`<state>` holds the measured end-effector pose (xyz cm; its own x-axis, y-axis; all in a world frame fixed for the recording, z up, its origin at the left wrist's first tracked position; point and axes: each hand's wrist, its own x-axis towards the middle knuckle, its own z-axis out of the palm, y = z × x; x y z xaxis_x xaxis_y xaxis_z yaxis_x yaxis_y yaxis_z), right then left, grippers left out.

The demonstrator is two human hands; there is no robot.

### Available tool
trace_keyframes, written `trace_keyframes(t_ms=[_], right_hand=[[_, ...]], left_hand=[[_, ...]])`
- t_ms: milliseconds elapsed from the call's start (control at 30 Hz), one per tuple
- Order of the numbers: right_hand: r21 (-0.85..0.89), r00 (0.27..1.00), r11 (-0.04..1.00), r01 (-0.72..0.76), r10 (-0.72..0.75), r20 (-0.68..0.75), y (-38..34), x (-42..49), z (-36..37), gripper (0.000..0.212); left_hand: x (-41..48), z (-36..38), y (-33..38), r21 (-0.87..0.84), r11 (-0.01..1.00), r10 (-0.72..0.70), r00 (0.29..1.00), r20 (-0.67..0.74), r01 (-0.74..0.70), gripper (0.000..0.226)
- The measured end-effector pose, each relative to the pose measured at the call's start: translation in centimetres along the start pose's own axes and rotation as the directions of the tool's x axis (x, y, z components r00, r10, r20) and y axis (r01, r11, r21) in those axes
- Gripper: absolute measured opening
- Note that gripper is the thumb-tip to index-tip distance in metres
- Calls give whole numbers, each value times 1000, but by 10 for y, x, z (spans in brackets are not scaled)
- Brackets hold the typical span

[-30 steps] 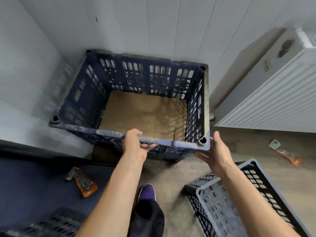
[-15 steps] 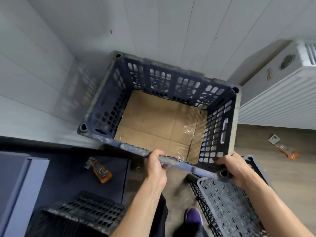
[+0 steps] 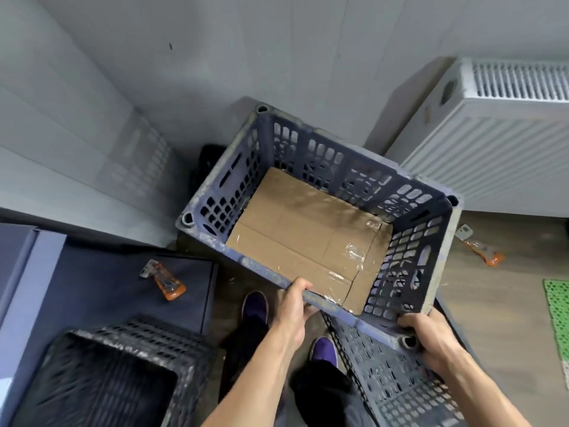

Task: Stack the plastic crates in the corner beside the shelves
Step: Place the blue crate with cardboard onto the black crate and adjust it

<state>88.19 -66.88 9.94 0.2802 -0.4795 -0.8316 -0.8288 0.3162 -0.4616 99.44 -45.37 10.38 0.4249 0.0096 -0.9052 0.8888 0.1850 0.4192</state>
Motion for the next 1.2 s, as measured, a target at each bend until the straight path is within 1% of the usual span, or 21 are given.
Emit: trace_keyframes(t_ms=[100, 200, 267, 333, 400, 500, 600, 633, 733, 800, 867, 900, 967, 1033, 1100, 1200], right_hand=[[-19, 998, 999, -34, 34, -48, 20, -10, -32, 23], [8, 993, 997, -75, 76, -91, 42, -16, -54, 19], [31, 987, 994, -102, 105, -124, 56, -19, -61, 22], [51, 979, 990, -131, 138, -153, 68, -24, -61, 32], [67, 970, 986, -151, 160, -180, 78, -29, -55, 38], [136, 961, 977, -165, 191, -200, 86, -37, -42, 41], [202, 957, 967, -157, 199, -211, 91, -39, -28, 43], [228, 957, 961, -155, 203, -207, 92, -39, -25, 43], [261, 957, 953, -153, 208, -200, 95, -41, -14, 41], [289, 952, 944, -159, 224, -210, 97, -45, -10, 36], [316, 950, 936, -157, 230, -211, 102, -43, -10, 25], [333, 950, 930, -157, 234, -208, 104, -41, -10, 18], [353, 943, 923, -154, 244, -227, 104, -37, -10, 15], [338, 937, 931, -139, 234, -258, 104, -34, -7, 16], [301, 936, 945, -129, 217, -277, 102, -35, -4, 14], [319, 919, 939, -130, 235, -318, 96, -32, -5, 13]], left_hand=[[-13, 8, -23, 86, 994, -66, 996, 60, 60, 17], [-17, 12, -45, 194, 975, -129, 988, 88, 110, 20], [-16, 15, -55, 232, 967, -131, 986, 106, 104, 22], [-14, 17, -59, 241, 966, -131, 981, 142, 94, 25], [-11, 15, -57, 275, 957, -143, 975, 169, 93, 35], [-3, 4, -48, 367, 926, -170, 965, 201, 86, 50], [7, -7, -36, 446, 894, -187, 945, 270, 50, 58], [10, -9, -32, 466, 884, -191, 937, 293, 34, 64], [19, -17, -20, 506, 863, -215, 909, 356, 6, 100], [22, -31, -11, 510, 860, -233, 866, 442, -29, 112], [29, -49, -1, 539, 837, -238, 826, 511, -92, 111], [34, -57, 4, 547, 830, -229, 827, 514, -110, 108], [47, -68, 15, 535, 840, -179, 886, 428, -89, 93], [64, -71, 24, 504, 863, -120, 956, 268, -33, 71], [80, -71, 34, 516, 856, -102, 983, 154, 8, 55], [107, -69, 46, 543, 839, -90, 991, 104, 19, 49]])
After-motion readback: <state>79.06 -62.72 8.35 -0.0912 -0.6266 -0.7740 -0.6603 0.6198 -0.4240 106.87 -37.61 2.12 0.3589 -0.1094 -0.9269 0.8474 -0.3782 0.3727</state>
